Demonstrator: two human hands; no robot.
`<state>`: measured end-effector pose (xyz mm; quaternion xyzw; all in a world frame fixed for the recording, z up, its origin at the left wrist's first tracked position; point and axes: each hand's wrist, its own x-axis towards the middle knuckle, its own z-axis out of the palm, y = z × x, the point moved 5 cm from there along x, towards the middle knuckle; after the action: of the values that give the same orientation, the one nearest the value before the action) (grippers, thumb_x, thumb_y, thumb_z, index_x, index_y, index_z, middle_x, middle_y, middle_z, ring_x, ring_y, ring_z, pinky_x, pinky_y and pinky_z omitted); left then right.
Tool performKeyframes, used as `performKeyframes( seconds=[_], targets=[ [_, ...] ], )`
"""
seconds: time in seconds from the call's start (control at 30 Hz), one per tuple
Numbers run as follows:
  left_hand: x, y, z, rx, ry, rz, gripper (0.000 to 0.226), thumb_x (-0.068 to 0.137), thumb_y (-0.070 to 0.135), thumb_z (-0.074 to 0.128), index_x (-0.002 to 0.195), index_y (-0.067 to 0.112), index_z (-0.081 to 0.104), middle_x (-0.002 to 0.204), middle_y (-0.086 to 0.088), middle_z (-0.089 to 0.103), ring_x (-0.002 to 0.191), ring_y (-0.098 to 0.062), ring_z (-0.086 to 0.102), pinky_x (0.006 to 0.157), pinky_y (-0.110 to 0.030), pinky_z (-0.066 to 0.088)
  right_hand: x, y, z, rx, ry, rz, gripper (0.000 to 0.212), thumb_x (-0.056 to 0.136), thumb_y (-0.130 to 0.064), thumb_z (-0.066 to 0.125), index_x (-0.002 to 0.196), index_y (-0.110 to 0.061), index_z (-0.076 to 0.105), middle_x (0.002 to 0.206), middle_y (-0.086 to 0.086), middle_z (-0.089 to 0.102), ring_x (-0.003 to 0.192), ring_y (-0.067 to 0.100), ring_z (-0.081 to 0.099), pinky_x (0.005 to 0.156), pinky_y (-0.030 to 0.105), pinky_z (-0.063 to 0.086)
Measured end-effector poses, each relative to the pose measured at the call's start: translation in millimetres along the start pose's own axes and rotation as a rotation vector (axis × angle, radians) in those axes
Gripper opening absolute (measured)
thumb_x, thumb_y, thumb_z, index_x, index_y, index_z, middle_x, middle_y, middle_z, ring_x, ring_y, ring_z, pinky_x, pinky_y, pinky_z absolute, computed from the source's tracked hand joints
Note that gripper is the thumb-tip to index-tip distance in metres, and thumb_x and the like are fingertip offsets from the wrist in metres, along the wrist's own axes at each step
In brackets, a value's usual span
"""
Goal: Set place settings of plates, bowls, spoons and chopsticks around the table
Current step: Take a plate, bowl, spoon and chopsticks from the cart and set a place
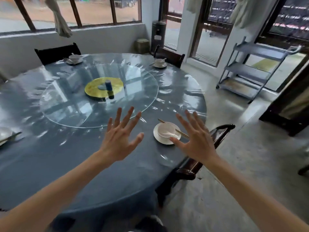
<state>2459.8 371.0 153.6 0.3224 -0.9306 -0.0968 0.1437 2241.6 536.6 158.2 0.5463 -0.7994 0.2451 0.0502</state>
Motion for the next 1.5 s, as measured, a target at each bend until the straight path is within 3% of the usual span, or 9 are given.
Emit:
performKeyframes(
  seconds=[0.17,0.37,0.6,0.77,0.9,1.07,1.2,1.37,1.5],
  targets=[
    [62,23,59,-0.051,-0.059,-0.138,0.076,0.098,0.068,0.033,0.161,0.048,-0.005,0.169,0.02,-0.022,0.155,-0.018,-0.03,0.128,-0.053,-0.008,52,61,22,0.084,-0.084,-0.014,0.092,0.083,-0.079,0.051,0.161,-0.043,0.019,0.172,-0.012,0.011,0.159,0.016,0.001,0.125,0.043,0.017],
    [119,39,119,-0.125,-0.104,-0.315,0.084,0.083,0.079,0.015,0.159,0.052,-0.009,0.168,0.022,-0.021,0.155,-0.015,-0.028,0.125,-0.047,-0.012,102,129,55,0.229,-0.26,-0.023,0.089,0.085,-0.073,0.059,0.16,-0.041,0.025,0.168,-0.017,0.015,0.159,0.012,0.006,0.122,0.03,0.011],
    [134,28,175,-0.364,-0.089,-0.657,0.092,0.082,0.076,0.029,0.163,0.04,0.006,0.169,0.017,-0.007,0.159,-0.021,-0.015,0.127,-0.045,-0.001,155,195,124,0.341,-0.502,0.019,0.063,0.097,-0.041,0.066,0.155,-0.032,0.042,0.167,-0.006,0.031,0.157,0.014,0.019,0.119,0.027,0.018],
    [122,14,239,-0.757,0.163,-1.166,0.063,0.105,0.035,0.053,0.162,0.034,0.026,0.168,0.003,0.03,0.155,-0.021,0.028,0.125,-0.043,0.023,194,244,183,0.489,-0.648,0.157,0.051,0.099,-0.024,0.066,0.148,-0.02,0.053,0.149,-0.005,0.056,0.138,0.012,0.05,0.115,0.03,0.039],
    [107,23,279,-0.892,0.269,-1.44,0.044,0.104,0.02,0.055,0.148,0.018,0.052,0.141,-0.005,0.062,0.132,-0.025,0.057,0.11,-0.041,0.045,207,274,218,0.546,-0.781,0.254,0.037,0.101,-0.023,0.061,0.137,-0.018,0.062,0.132,-0.007,0.066,0.116,0.008,0.062,0.09,0.017,0.046],
    [101,32,313,-0.916,0.246,-1.505,0.037,0.1,0.013,0.062,0.136,0.014,0.062,0.131,-0.004,0.065,0.122,-0.024,0.063,0.109,-0.05,0.05,211,282,257,0.516,-0.921,0.288,0.033,0.101,-0.025,0.061,0.132,-0.014,0.066,0.12,-0.002,0.071,0.108,0.013,0.067,0.095,0.032,0.057],
    [108,33,333,-1.041,0.318,-1.532,0.032,0.099,0.009,0.065,0.131,0.01,0.065,0.125,-0.004,0.071,0.11,-0.021,0.069,0.095,-0.039,0.059,212,275,284,0.504,-0.973,0.304,0.033,0.098,-0.027,0.068,0.128,-0.012,0.069,0.115,0.0,0.073,0.103,0.016,0.07,0.097,0.039,0.058],
    [108,27,353,-1.075,0.474,-1.574,0.032,0.099,0.002,0.062,0.091,0.03,0.076,0.085,0.013,0.08,0.084,-0.005,0.075,0.078,-0.028,0.064,205,281,301,0.575,-0.93,0.375,0.017,0.093,-0.017,0.075,0.11,-0.016,0.077,0.095,-0.004,0.078,0.089,0.012,0.076,0.082,0.037,0.065],
    [107,30,358,-1.035,0.535,-1.566,0.034,0.098,0.005,0.065,0.09,0.034,0.079,0.084,0.015,0.08,0.08,-0.001,0.075,0.072,-0.022,0.062,202,284,304,0.611,-0.913,0.417,0.017,0.092,-0.015,0.075,0.109,-0.013,0.079,0.095,-0.001,0.079,0.09,0.014,0.076,0.079,0.037,0.066]
  ],
)
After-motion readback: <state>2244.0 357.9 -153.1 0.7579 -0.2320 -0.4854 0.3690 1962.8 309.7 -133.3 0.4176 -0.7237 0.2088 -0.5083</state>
